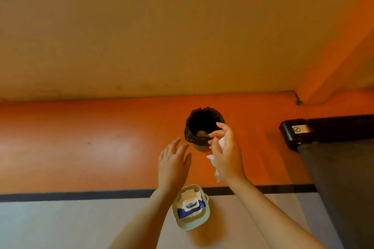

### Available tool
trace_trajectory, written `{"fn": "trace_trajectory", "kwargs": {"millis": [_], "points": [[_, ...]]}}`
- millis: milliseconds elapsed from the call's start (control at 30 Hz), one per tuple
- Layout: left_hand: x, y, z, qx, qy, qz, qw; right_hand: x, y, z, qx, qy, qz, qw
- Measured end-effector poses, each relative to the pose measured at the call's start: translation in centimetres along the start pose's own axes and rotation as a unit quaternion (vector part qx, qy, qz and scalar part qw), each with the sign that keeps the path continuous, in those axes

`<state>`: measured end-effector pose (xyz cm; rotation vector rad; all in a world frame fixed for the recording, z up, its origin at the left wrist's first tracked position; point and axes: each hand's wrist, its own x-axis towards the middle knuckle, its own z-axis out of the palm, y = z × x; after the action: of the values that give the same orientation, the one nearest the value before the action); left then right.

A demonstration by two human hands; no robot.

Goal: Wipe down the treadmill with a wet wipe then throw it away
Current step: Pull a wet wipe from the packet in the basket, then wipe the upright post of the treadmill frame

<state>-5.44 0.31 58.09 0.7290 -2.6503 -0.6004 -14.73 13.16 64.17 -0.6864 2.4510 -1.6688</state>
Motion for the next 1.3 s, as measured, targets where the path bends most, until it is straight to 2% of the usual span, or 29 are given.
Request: {"fn": "trace_trajectory", "kwargs": {"millis": [100, 200, 367, 633, 867, 1167, 1300], "points": [[3.8, 7.4, -8.3, -0.013, 0.012, 0.048, 0.999, 0.6, -7.5, -7.4, -0.044, 0.028, -0.003, 0.999], [6.5, 15.3, -14.0, -0.017, 0.002, 0.128, 0.992, 0.0, -12.0, -15.0, -0.106, 0.050, 0.002, 0.993], [8.1, 28.9, -17.0, -0.002, -0.084, 0.267, 0.960, -2.1, -14.1, -28.2, -0.167, 0.090, 0.039, 0.981], [-0.1, 52.6, -12.1, -0.052, -0.128, 0.431, 0.892, -12.3, -13.5, -50.3, -0.276, 0.206, 0.127, 0.930], [-11.5, 71.7, -8.5, -0.114, -0.129, 0.498, 0.850, -21.9, -12.3, -67.6, -0.311, 0.298, 0.219, 0.876], [-19.3, 89.7, -4.3, -0.123, -0.161, 0.561, 0.803, -28.2, -9.4, -84.6, -0.314, 0.352, 0.308, 0.826], [-20.8, 96.9, -1.9, -0.133, -0.163, 0.586, 0.783, -29.0, -8.0, -90.6, -0.332, 0.372, 0.293, 0.816]]}}
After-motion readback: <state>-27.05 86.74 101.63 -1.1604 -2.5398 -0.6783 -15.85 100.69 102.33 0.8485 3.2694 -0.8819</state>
